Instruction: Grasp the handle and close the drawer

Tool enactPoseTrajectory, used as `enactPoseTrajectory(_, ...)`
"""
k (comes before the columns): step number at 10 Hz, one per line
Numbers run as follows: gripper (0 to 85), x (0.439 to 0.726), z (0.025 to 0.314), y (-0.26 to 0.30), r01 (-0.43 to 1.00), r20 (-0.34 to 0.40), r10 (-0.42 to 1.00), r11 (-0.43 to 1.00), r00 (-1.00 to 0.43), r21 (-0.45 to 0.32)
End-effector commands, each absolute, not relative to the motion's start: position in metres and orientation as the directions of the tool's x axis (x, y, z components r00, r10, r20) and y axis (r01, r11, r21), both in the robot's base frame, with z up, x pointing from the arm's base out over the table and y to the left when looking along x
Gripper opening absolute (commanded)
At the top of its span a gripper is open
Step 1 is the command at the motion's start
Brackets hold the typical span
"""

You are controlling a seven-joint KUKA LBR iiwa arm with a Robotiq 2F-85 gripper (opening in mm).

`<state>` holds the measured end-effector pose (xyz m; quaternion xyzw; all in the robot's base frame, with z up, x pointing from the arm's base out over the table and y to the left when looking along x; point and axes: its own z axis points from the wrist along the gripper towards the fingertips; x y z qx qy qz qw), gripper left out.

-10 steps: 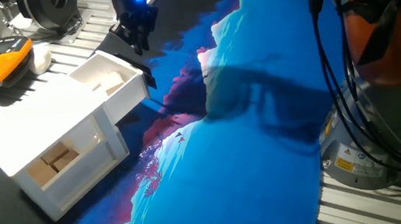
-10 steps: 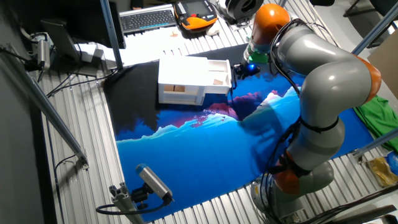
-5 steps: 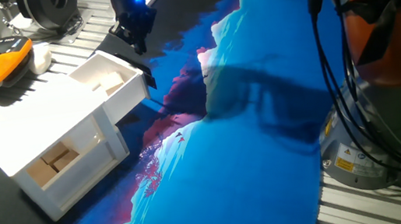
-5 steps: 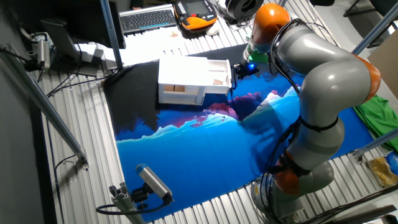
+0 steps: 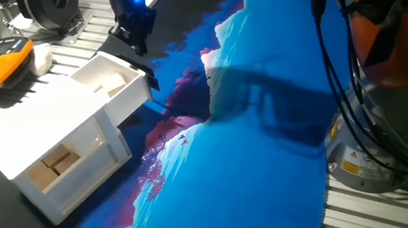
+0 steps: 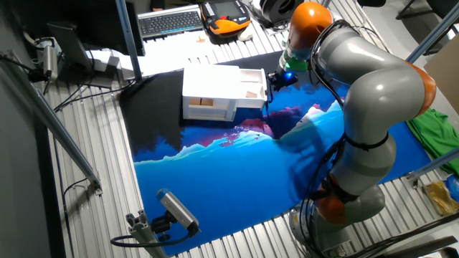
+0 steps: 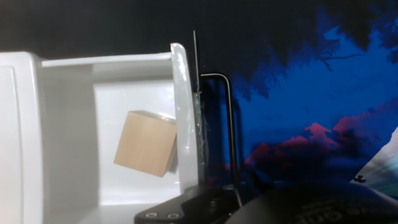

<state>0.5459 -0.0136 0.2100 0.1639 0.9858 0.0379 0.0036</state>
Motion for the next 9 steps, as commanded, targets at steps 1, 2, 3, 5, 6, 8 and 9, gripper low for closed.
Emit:
enactPoseTrajectory(1, 17.0, 0.546, 0.21, -0.014, 0.321, 0.005, 0.322, 0.944, -0.947, 0.076)
enactPoseTrajectory(2, 17.0, 0.547, 0.21, -0.015, 0.321, 0.005, 0.322, 0.944, -0.947, 0.076)
enactPoseTrajectory(3, 17.0, 0.548, 0.21, -0.015, 0.318, 0.006, 0.319, 0.945, -0.948, 0.08)
enactPoseTrajectory(5, 17.0, 0.551, 0.212, -0.015, 0.313, 0.009, 0.313, 0.946, -0.95, 0.08)
enactPoseTrajectory(6, 17.0, 0.554, 0.213, -0.015, 0.31, 0.009, 0.31, 0.948, -0.951, 0.077)
enactPoseTrajectory(8, 17.0, 0.558, 0.213, -0.016, 0.304, 0.013, 0.304, 0.95, -0.952, 0.071)
enactPoseTrajectory(9, 17.0, 0.559, 0.214, -0.018, 0.303, 0.016, 0.303, 0.95, -0.953, 0.073)
